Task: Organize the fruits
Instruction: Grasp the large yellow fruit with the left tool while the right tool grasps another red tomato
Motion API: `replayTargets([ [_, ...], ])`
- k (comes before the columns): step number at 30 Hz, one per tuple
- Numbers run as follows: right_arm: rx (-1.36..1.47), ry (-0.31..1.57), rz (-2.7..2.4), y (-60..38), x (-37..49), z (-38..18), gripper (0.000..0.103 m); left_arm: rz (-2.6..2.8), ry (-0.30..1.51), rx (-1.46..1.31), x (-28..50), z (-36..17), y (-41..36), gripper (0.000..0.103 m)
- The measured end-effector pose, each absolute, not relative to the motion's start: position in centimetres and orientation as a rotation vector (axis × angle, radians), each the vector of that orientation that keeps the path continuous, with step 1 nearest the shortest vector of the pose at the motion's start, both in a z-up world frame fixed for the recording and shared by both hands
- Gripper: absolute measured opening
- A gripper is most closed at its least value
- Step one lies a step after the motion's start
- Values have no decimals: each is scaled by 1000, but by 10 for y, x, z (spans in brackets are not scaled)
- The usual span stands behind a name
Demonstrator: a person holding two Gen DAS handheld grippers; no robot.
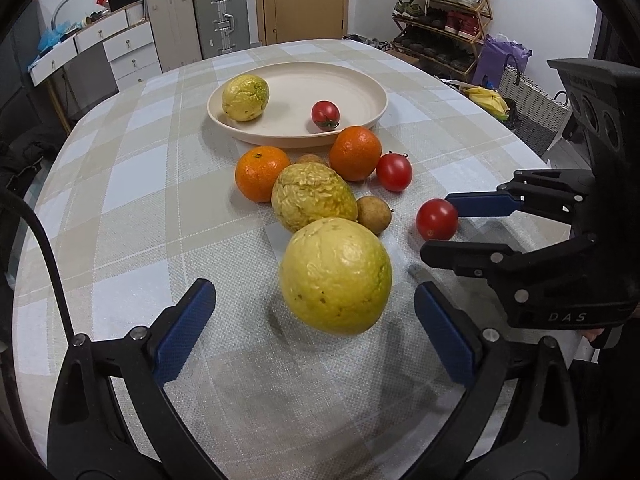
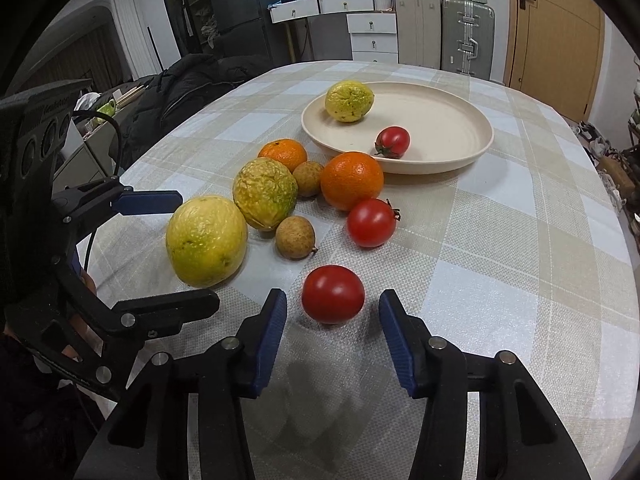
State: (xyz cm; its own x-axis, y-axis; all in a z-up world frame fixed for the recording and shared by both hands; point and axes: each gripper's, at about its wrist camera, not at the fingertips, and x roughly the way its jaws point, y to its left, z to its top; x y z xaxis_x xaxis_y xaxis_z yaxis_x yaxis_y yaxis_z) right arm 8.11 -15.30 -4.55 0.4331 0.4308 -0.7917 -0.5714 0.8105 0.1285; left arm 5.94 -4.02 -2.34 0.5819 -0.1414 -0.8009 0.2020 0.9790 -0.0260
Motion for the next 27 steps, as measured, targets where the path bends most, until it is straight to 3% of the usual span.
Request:
replayTargets([
  [5,-169,929,627,-154,81,-45,43,-217,949,55,61,-26,-41,90],
  [8,-173,927,625,-154,81,-46,40,-225,956,54,61,-27,-42,79],
  [13,-159,930,631,-155,82,-46,34,-273,958,17,61,-27,-40,50],
  [27,-174,916,631,-154,82,-46,32,-281,862,-6,53,-13,-39,49],
])
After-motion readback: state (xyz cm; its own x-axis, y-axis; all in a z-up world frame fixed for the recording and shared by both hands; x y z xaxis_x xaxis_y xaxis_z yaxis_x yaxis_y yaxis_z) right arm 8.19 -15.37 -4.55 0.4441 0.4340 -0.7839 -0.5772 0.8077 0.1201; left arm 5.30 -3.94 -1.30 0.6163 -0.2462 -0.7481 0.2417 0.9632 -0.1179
